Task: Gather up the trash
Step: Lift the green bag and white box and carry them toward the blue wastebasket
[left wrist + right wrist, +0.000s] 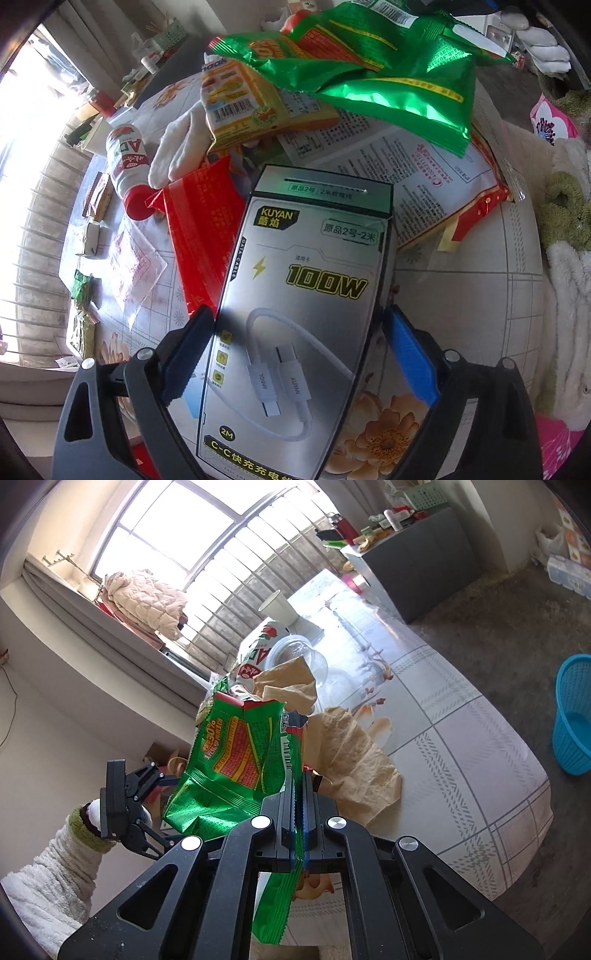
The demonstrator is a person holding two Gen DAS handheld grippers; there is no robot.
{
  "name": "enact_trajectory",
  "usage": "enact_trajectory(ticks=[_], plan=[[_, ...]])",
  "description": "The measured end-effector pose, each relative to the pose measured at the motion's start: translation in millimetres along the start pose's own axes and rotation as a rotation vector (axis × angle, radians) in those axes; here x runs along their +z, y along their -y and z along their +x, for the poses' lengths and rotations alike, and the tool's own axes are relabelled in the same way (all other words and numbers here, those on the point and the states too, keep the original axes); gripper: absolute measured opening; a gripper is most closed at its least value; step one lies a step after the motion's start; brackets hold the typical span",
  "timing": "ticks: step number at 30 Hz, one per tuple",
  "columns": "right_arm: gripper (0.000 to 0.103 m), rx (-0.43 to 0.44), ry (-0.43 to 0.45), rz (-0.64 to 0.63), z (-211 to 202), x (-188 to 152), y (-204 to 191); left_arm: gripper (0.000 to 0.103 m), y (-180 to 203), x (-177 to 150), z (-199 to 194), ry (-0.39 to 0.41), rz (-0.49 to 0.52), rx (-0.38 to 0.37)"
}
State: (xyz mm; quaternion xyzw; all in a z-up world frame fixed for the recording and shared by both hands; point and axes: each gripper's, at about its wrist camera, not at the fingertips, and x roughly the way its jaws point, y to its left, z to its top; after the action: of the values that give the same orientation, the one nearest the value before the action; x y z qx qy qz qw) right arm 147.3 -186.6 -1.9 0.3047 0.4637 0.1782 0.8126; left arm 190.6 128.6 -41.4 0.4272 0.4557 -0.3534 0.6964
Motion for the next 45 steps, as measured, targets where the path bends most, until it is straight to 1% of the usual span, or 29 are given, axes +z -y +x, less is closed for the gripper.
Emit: enact_trajectory(ticks=[6, 10, 12, 16, 22, 26, 30, 32, 35, 38, 40, 42, 43, 45], plan=[[0.002, 0.011, -0.013, 0.000, 4.8, 0.7, 0.5, 0.093, -5.8, 8.3, 12.4, -0.065, 0.021, -0.055], [0.002, 0.021, -0.015, 0.002, 6.1, 0.9, 1.0, 0.093, -7.6, 9.2, 20.7, -0.110, -0.004, -0.099], [0.002, 0.029, -0.014, 0.003, 5.1, 0.8, 1.1, 0.092, -8.0, 9.1, 19.9, -0.105, -0.018, -0.098], [0.002, 0.055, -0.004, 0.002, 1.0, 0.0, 1.7, 0.090, -9.8, 8.9, 4.5, -0.053, -0.046, -0.088], [0.002, 0.117, 0.036, -0.005, -15.5, -1.4, -1.3, 0.088, -6.6, 4.3, -31.1, -0.020, -0.125, -0.030], [0.001, 0.166, 0.081, -0.008, -34.8, -1.7, -1.3, 0.087, -1.5, 1.4, -66.6, 0.024, -0.199, 0.032], [0.001, 0.212, 0.136, 0.006, -58.9, -2.1, 5.2, 0.086, 6.7, 13.0, -99.4, 0.075, -0.247, 0.093], [0.001, 0.221, 0.174, 0.014, -75.0, -2.8, 11.6, 0.085, 15.2, 27.3, -116.3, 0.113, -0.241, 0.124], [0.001, 0.233, 0.242, 0.038, -104.0, -4.3, 25.4, 0.085, 27.2, 58.0, -140.4, 0.171, -0.218, 0.154], [0.001, 0.209, 0.340, 0.072, -140.0, -7.8, 45.0, 0.085, 32.6, 96.5, -161.7, 0.230, -0.208, 0.152], [0.001, 0.168, 0.420, 0.108, -168.4, -11.1, 63.4, 0.085, 35.7, 127.4, -174.0, 0.279, -0.205, 0.134], [0.001, 0.110, 0.503, 0.151, -196.7, -15.9, 83.7, 0.085, 39.6, 162.8, -183.4, 0.352, -0.213, 0.108], [0.001, 0.063, 0.543, 0.172, -211.0, -19.0, 93.6, 0.085, 42.5, 182.5, -185.5, 0.384, -0.217, 0.076], [0.001, -0.083, 0.616, 0.203, -233.7, -27.3, 109.7, 0.085, 50.9, 224.9, -184.9, 0.455, -0.210, 0.034]])
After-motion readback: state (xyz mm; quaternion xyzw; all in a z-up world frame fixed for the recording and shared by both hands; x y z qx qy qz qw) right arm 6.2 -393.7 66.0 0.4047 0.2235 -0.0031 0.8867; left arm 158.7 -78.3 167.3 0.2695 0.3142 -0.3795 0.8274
